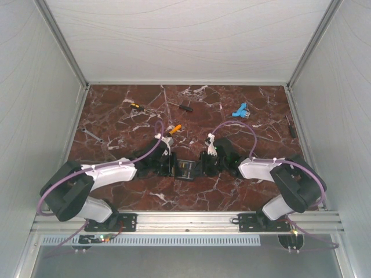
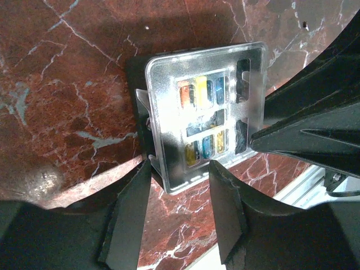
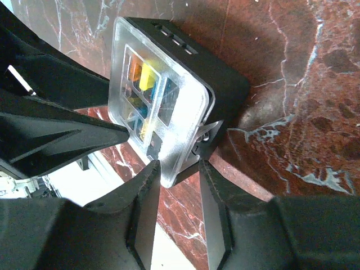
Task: Snap on the fuse box
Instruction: Close the fuse box cover on the fuse box base.
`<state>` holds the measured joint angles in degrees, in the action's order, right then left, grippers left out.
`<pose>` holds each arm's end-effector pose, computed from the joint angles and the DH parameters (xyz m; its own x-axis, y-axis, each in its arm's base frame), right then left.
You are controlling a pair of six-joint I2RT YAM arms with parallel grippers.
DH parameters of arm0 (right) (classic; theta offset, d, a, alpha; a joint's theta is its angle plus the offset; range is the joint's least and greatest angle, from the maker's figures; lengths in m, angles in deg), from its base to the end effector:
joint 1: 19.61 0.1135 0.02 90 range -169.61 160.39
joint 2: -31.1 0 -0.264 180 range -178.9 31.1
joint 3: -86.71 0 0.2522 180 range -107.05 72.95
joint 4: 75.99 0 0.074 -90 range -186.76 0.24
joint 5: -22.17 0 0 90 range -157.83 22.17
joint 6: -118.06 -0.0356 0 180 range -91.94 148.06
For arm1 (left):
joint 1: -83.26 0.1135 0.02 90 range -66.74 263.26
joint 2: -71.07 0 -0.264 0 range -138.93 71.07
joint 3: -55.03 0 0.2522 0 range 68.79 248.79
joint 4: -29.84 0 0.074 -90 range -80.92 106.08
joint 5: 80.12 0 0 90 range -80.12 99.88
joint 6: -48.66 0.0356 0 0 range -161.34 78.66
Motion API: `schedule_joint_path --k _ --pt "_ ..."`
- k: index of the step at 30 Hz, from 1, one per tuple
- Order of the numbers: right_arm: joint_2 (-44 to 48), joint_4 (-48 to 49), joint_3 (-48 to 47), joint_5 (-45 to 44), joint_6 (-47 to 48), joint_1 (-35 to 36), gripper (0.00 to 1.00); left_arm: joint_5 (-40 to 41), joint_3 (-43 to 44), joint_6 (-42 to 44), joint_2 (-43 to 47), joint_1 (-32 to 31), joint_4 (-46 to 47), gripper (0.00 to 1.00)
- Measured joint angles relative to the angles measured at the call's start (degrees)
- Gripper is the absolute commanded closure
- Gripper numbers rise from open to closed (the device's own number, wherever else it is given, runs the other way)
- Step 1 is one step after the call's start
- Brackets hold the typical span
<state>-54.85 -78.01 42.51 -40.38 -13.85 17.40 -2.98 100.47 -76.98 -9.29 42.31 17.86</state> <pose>0.2023 0.1731 0.1359 -0.9455 0.0296 -0.3244 -0.2264 0.6564 0.7197 0.1888 -0.1743 0.1500 -0.8874 0.0179 -0.4606 0.2913 0.7963 -0.5302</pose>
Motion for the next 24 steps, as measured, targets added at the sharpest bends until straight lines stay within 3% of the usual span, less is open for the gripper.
schedule_joint_path --k 18,24 --pt "-0.5 -3.1 -0.9 0.2 1.2 -1.2 0.7 2.0 -7.3 -7.1 0.2 -2.4 13.3 0.62" --pt "0.9 -5.1 -1.2 0.0 3.3 -1.6 0.65 3.0 -10.6 -10.1 4.0 -4.5 14.5 0.47"
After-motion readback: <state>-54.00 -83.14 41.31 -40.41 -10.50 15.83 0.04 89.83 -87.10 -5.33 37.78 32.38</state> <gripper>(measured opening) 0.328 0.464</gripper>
